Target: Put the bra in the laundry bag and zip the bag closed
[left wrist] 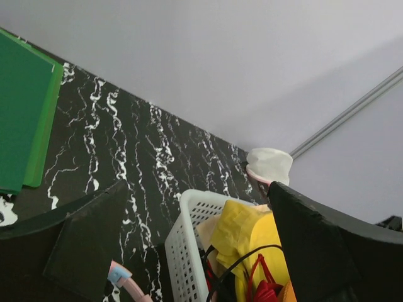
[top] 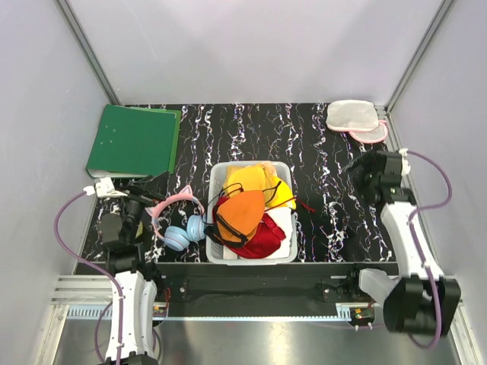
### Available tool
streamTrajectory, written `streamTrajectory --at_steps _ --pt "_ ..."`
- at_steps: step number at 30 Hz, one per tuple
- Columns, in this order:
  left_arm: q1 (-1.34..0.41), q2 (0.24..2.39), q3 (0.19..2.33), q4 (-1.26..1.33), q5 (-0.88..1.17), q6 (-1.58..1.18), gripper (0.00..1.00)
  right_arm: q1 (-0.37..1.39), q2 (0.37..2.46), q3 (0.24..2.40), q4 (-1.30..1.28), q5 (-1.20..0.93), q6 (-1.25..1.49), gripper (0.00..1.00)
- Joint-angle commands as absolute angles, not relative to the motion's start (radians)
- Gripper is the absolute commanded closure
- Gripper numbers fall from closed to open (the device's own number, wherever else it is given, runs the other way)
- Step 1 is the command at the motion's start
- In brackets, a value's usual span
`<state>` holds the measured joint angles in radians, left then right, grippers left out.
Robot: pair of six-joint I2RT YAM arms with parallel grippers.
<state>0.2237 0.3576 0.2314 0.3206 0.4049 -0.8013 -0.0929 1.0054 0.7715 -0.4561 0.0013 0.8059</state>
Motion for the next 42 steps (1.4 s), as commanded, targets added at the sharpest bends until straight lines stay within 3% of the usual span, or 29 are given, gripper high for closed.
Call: streamTrajectory --at_steps 1,8,11,14,20,21,26,35,42 --pt "0.227 0.36 0.31 0.218 0.379 -0.739 0.01 -0.107 1.217 0.969 -0.408 0.132 0.714 0.0" --pt "0.229 0.391 0.478 -0.171 0.097 -0.736 0.01 -0.166 1.804 1.438 -0.393 0.081 0.701 0.0" --pt "0.232 0.528 0.636 -0.407 -0.023 -0.736 0.01 -0.17 1.995 1.642 -0.359 0.074 0.667 0.01" --pt "0.232 0.7 0.805 -0.501 0.023 -0.625 0.01 -0.178 2.15 1.797 -0.315 0.015 0.684 0.0" --pt "0.233 0.725 0.816 -0.396 0.107 -0.611 0.01 -0.183 2.336 1.945 -0.221 -0.078 0.787 0.13" --pt "0.233 0.768 0.822 -0.4 0.136 -0.609 0.01 -0.187 2.35 1.959 -0.221 -0.087 0.822 0.22" --pt "0.235 0.905 0.868 -0.404 0.309 -0.609 0.08 -0.189 2.313 1.887 -0.218 -0.006 0.848 0.31" --pt "0.226 0.986 0.882 -0.382 0.359 -0.635 0.12 -0.244 2.166 1.652 -0.227 -0.018 0.906 0.29" --pt "0.16 1.083 0.937 -0.39 0.36 -0.623 0.18 -0.268 2.246 1.716 -0.238 -0.052 0.873 0.29"
